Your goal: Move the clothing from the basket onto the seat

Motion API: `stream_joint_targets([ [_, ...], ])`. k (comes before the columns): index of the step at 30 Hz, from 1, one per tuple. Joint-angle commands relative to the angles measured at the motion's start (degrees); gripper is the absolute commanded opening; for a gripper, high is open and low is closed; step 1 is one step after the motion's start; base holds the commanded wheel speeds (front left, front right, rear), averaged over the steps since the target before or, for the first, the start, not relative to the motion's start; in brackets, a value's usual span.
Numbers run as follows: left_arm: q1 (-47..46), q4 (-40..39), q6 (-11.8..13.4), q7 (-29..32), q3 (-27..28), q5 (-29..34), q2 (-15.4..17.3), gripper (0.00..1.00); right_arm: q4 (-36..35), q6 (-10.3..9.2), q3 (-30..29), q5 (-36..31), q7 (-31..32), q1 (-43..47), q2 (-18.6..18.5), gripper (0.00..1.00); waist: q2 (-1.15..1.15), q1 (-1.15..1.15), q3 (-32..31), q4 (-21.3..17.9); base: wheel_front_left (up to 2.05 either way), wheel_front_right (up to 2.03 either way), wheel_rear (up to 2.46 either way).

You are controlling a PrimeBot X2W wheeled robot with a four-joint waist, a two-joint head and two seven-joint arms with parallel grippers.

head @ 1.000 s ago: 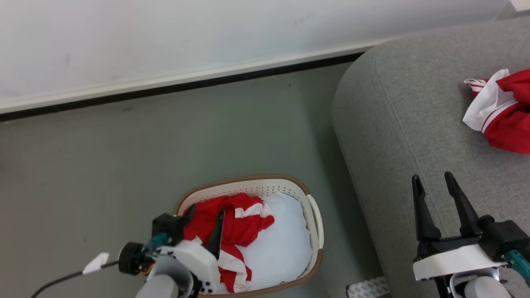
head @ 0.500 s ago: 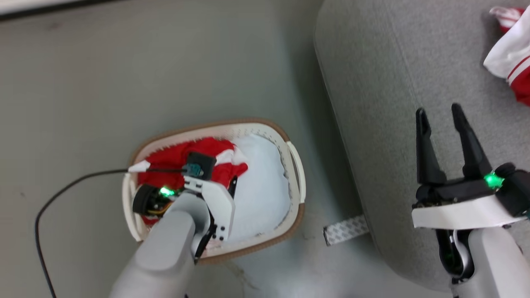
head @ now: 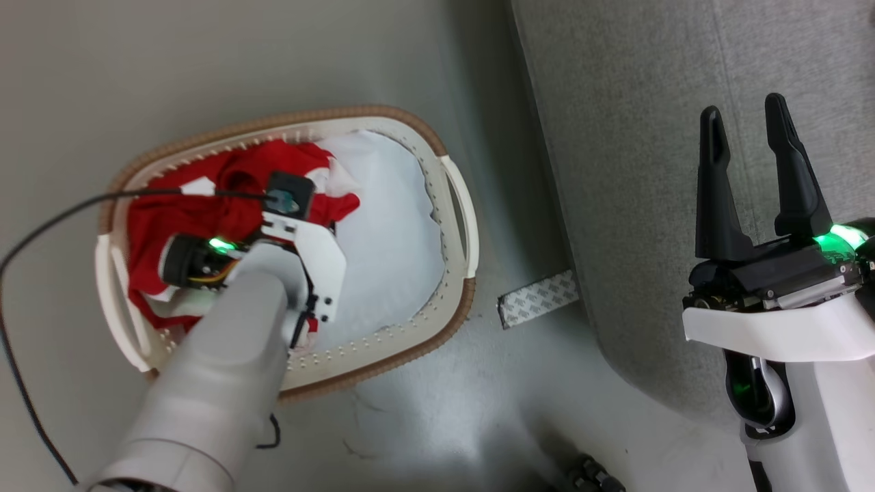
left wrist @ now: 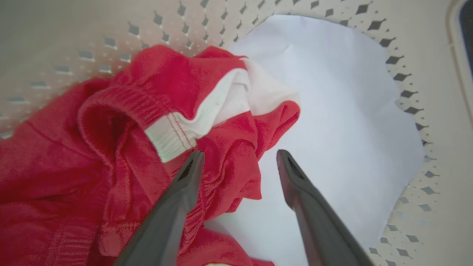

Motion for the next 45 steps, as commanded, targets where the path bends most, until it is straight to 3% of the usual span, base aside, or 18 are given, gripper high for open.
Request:
stream_joint_targets([
  [1, -1.57, 1.19, 0.88, -0.6, 0.03, 0.86, 1.23, 1.0, -1.05, -0.12, 0.36, 0.7, -0.01, -0.76, 0.01, 1.0, 0.0, -0.01, 2.64, -1.22, 0.0, 0.0, 0.0],
  [7, -3.92, 3.78, 1.0, -2.21, 0.08, 0.01, 1.69, 1.0, -2.96, -0.12, 0.71, -0.73, -0.01, 0.43, 0.01, 1.0, 0.0, -0.01, 3.82, -0.01, 0.12, 0.12, 0.12],
  [14, -5.33, 5.93, -0.64, -4.22, -0.69, -0.36, 1.58, 1.0, -3.89, -0.13, 0.63, -3.15, -0.01, 1.85, 0.0, 1.0, 0.0, -0.01, 4.61, 1.99, 0.14, 0.14, 0.14],
  [15, -5.43, 6.08, -1.05, -4.62, -0.72, -0.56, 1.5, 0.95, -4.03, -0.13, 0.61, -3.51, -0.01, 2.01, 0.01, 1.0, 0.0, -0.01, 4.71, 2.32, 0.1, 0.1, 0.1],
  [16, -5.57, 6.21, -1.28, -4.97, -0.7, -0.81, 1.37, 0.49, -4.08, -0.13, 0.56, -3.65, -0.01, 2.19, 0.01, 1.0, 0.0, -0.01, 4.79, 2.61, 0.04, 0.04, 0.04],
  [17, -5.67, 6.36, -1.81, -5.25, -0.79, -0.83, 1.23, 0.2, -4.08, -0.13, 0.45, -3.75, -0.01, 2.5, 0.01, 1.0, 0.0, -0.01, 4.86, 2.83, 0.0, 0.0, 0.0],
  [18, -5.75, 6.46, -2.24, -5.63, -0.9, -1.03, 1.01, 0.0, -4.01, -0.13, 0.36, -3.75, -0.01, 2.78, 0.0, 1.0, 0.0, -0.01, 4.9, 3.0, 0.0, 0.0, 0.0],
  [32, -3.18, 6.75, -8.13, -11.57, -1.05, -5.43, -1.44, 0.0, -1.05, -0.13, -0.9, -5.06, -0.01, 3.27, -0.01, 1.0, 0.0, -0.01, -2.71, 7.13, 0.0, 0.0, 0.0],
  [39, 1.74, 2.11, -10.73, -14.26, -2.36, -11.89, -1.73, 0.0, 2.11, -0.13, -2.06, -5.31, -0.01, 6.3, -0.02, 1.0, 0.0, -0.01, -11.88, 9.84, 0.0, 0.0, 0.0],
  [45, 8.14, -4.33, -11.35, -14.62, -5.91, -19.05, -1.71, 0.0, 5.74, -0.13, -3.14, -6.15, -0.01, 11.61, -0.02, 1.0, 0.0, -0.01, -22.63, 12.34, 0.0, 0.0, 0.0],
])
